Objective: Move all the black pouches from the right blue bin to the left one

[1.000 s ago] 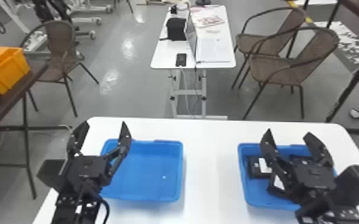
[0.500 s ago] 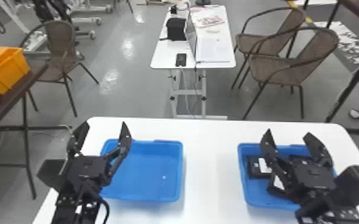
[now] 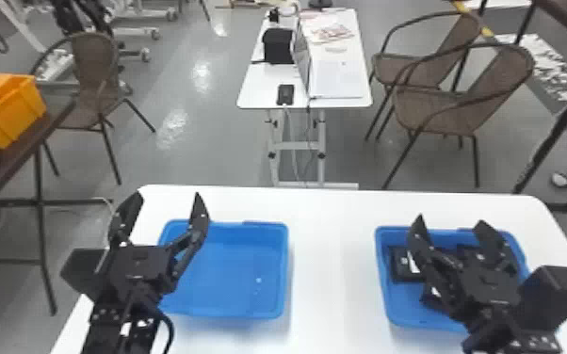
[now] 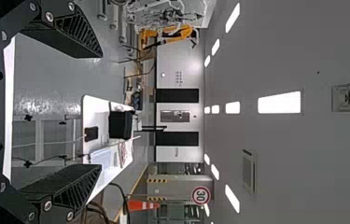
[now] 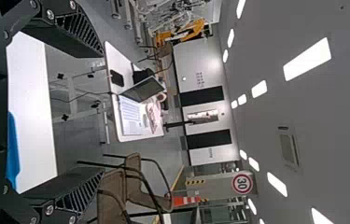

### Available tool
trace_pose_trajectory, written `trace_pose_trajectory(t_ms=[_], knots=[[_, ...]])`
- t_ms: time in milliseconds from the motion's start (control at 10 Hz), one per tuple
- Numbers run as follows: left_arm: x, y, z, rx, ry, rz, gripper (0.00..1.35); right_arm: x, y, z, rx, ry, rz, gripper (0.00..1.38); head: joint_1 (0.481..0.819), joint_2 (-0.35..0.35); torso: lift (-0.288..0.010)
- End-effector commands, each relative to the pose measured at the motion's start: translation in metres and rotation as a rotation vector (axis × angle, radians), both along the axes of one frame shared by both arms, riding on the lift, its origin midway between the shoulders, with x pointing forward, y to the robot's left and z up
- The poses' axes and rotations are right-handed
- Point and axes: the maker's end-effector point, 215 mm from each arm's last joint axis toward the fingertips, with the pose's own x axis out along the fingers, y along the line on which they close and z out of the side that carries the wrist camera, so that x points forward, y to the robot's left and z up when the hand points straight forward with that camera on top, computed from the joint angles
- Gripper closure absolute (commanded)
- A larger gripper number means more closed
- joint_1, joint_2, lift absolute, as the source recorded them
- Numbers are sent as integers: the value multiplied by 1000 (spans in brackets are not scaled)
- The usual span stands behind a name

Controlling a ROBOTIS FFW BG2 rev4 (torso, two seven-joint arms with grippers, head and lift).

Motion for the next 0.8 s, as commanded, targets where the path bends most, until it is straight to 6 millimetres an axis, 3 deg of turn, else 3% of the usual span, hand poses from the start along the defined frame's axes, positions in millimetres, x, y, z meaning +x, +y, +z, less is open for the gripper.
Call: trace_pose_trajectory(t_ms=[0,300,500,700], knots=[[0,1,-1,-3,2,1,193,-4,-9,-38,-4,91,-15,157,695,76,0],[0,2,0,-6,0,0,193,2,-48,-107,-39,275,-62,159,695,53,0],[1,2,0,-8,0,0,193,16,-72,-150,-69,360,-56,157,695,20,0],[1,3,1,-9,0,1,193,34,-86,-178,-45,408,-47,186,695,-3,0]])
